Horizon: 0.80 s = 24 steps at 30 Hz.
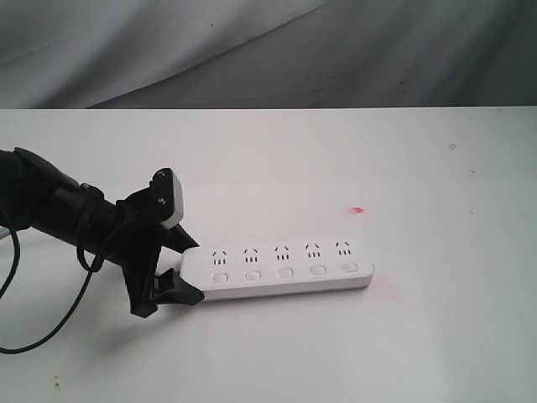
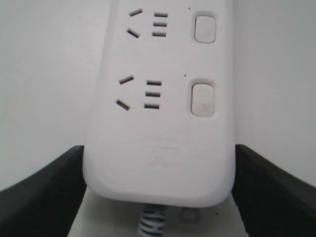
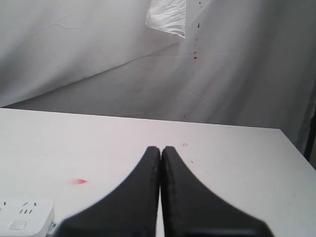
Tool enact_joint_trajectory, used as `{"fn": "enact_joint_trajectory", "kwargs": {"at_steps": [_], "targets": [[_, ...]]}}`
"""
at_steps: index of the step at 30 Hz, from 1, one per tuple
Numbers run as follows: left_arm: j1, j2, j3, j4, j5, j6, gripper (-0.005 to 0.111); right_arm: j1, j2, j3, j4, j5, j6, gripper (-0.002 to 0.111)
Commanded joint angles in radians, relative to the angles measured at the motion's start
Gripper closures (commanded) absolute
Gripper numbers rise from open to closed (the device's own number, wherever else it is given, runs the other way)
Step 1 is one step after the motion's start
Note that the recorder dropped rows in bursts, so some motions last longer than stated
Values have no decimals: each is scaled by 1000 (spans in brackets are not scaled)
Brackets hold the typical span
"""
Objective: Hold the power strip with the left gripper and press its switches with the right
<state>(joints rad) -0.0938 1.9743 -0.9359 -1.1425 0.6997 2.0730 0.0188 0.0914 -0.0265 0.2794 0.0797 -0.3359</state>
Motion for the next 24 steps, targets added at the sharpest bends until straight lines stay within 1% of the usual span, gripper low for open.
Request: {"fn": "enact_joint_trajectory", "kwargs": {"at_steps": [1,22,24], "targets": [[2,-3,2,-68,6,-4,39,-8,-4,6,-10,-7,5,108],[2,-3,2,-67,6,0,39,-8,-4,6,-10,-7,5,108],[2,-3,2,-67,12,0,36,-8,-4,6,-10,-7,5,108]]}}
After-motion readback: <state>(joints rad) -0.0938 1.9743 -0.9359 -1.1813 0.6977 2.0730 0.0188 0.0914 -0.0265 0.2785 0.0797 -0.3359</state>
